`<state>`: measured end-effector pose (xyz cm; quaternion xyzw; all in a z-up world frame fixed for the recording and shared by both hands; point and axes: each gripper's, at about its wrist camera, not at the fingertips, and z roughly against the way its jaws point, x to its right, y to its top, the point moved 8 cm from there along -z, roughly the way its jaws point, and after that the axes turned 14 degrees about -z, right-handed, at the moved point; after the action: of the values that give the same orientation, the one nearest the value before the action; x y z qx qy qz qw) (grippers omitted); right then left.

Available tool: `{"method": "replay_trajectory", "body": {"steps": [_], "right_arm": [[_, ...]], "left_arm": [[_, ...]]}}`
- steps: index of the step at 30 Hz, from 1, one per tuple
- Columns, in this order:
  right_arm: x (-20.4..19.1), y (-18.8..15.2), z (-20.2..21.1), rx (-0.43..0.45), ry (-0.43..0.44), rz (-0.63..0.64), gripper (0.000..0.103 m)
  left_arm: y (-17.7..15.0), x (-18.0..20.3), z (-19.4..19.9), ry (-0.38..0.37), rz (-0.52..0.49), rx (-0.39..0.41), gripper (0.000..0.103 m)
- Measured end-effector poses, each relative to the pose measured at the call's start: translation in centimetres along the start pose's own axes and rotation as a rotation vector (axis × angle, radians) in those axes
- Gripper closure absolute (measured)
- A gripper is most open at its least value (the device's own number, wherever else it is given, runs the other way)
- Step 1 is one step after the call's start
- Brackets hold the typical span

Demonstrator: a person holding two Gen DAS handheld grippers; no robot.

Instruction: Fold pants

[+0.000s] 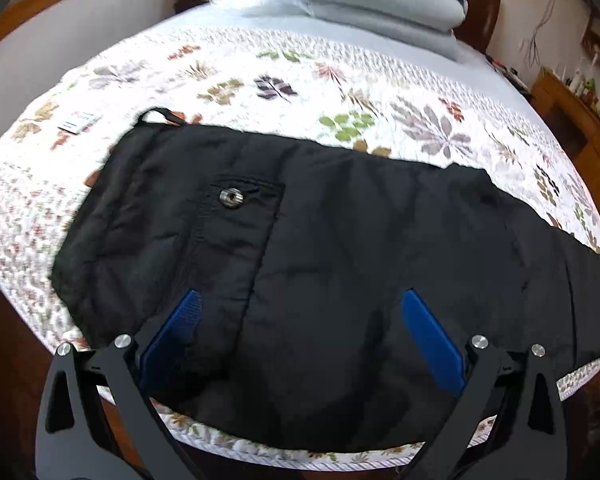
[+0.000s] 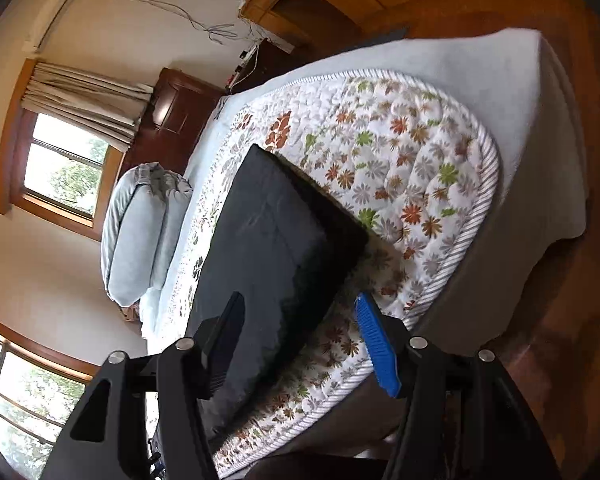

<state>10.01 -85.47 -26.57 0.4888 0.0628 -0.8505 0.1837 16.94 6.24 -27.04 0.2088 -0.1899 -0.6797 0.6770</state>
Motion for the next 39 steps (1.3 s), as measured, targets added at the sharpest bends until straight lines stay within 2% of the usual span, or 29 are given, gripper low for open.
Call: {"method": "replay_trajectory", "body": {"steps": [4, 12, 14, 17, 18, 20, 21, 22, 23, 28, 30, 34, 35, 36, 37, 39], "right_arm": [[-0.2, -0.1, -1.6, -0.010, 0.018, -0.013, 0.043], [-1.8, -0.1, -4.0, -0.016, 0.051, -0.025, 0.044], [-2.6, -0.3, -4.3, -0.022, 0.056, -0.002, 0.051], [-4.4, -0.4, -4.5, -0.027, 0.113, 0.020, 0.059], [-5.0, -0.4, -4.5, -0.022, 0.124, 0.035, 0.067], [-5.4, -0.3, -5.0, -0.018, 0.096, 0.055, 0.071], [-5.3, -0.3, -5.5, -0.021, 0.067, 0.055, 0.066], [-4.9, -0.2, -5.9, -0.025, 0.033, 0.047, 0.055], [-4.6, -0.3, -6.5, -0.030, 0.007, 0.030, 0.051], [-4.1, -0.9, -7.2, -0.032, 0.038, -0.047, 0.048], [-4.3, -1.8, -7.7, -0.061, 0.042, -0.050, 0.042], [-5.0, -2.0, -9.0, -0.061, 0.031, -0.022, 0.042], [-5.4, -1.9, -9.3, -0.060, 0.036, -0.023, 0.043], [-5.9, -1.8, -9.6, -0.058, 0.043, -0.013, 0.053], [-6.6, -1.7, -9.8, -0.058, 0.048, -0.001, 0.069], [-8.0, -1.6, -9.8, -0.051, 0.052, 0.026, 0.082]], "left_arm": [[-0.2, -0.4, 0.9, 0.043, -0.024, 0.028, 0.003], [-1.5, -1.6, -0.7, 0.054, -0.032, -0.042, 0.003], [-1.7, -1.6, -1.3, 0.060, -0.035, -0.055, 0.003], [-1.8, -1.5, -1.7, 0.079, -0.054, -0.066, 0.003], [-1.8, -1.5, -1.8, 0.083, -0.057, -0.067, 0.003], [-1.9, -1.5, -2.0, 0.082, -0.051, -0.069, 0.002], [-1.9, -1.5, -2.0, 0.081, -0.046, -0.069, 0.002], [-1.9, -1.6, -2.1, 0.079, -0.040, -0.068, 0.002], [-1.9, -1.6, -2.1, 0.079, -0.036, -0.068, 0.002], [-1.9, -1.6, -2.0, 0.067, -0.039, -0.068, 0.002], [-1.9, -1.5, -2.0, 0.066, -0.042, -0.067, 0.002], [-1.9, -1.5, -2.0, 0.066, -0.038, -0.063, 0.002], [-1.9, -1.5, -2.0, 0.066, -0.037, -0.061, 0.002], [-1.9, -1.5, -2.0, 0.066, -0.038, -0.060, 0.002], [-1.9, -1.4, -1.9, 0.064, -0.040, -0.059, 0.002], [-2.0, -1.4, -2.0, 0.057, -0.053, -0.061, 0.002]]}}
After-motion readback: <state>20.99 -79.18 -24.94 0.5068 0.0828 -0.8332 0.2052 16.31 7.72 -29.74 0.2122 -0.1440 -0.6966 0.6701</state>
